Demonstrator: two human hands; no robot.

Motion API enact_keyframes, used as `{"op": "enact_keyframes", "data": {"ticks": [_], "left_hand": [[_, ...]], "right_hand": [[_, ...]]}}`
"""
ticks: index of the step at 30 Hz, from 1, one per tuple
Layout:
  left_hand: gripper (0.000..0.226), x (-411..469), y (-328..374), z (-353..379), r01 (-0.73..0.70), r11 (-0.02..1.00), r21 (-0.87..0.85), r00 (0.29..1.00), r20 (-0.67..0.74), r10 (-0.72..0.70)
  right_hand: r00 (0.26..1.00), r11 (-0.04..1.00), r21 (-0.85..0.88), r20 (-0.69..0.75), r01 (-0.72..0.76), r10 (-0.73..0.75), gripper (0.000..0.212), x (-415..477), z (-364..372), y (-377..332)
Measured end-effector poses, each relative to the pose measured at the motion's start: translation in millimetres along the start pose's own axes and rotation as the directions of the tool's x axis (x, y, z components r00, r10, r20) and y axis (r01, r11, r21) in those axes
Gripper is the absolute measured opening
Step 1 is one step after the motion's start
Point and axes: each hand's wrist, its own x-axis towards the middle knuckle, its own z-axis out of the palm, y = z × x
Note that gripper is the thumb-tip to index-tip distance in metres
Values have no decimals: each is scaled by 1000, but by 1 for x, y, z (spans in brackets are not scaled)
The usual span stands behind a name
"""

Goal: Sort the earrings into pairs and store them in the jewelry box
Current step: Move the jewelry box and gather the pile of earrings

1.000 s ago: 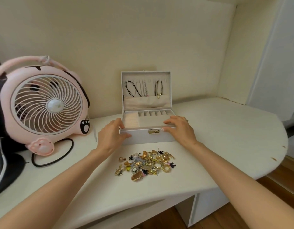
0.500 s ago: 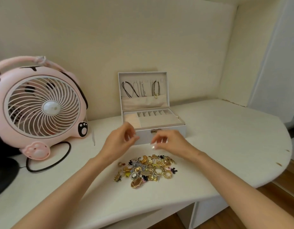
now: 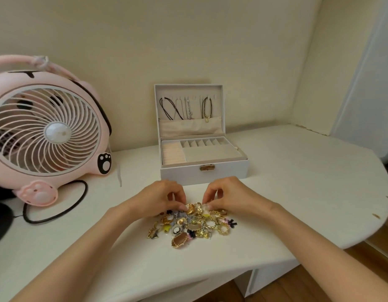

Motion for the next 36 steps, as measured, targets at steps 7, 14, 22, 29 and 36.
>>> {"op": "enact_keyframes", "data": {"ticks": [7,14,22,29,36], "left_hand": [[15,-3,4,-2,-4,1000,-8,1000,-16,4],[19,-3,10,5,-32,995,-90,999,10,33],[14,-5,9,-2,46,996,-72,999,29,-44],[12,-9,14,-6,-46,993,-106,999,-4,46],[21,-24,28,-26,18,982,-189,970,240,29]], "right_hand": [[999,995,99,-35,-18,21,7,0,4,1],[994,942,332,-78,-48,78,11,-3,3,7],[968,922,383,-202,-63,150,13,-5,1,12],[958,995,95,-285,-8,35,9,-12,5,-1],[975,934,-281,53,221,-214,27,-26,17,-37]]}}
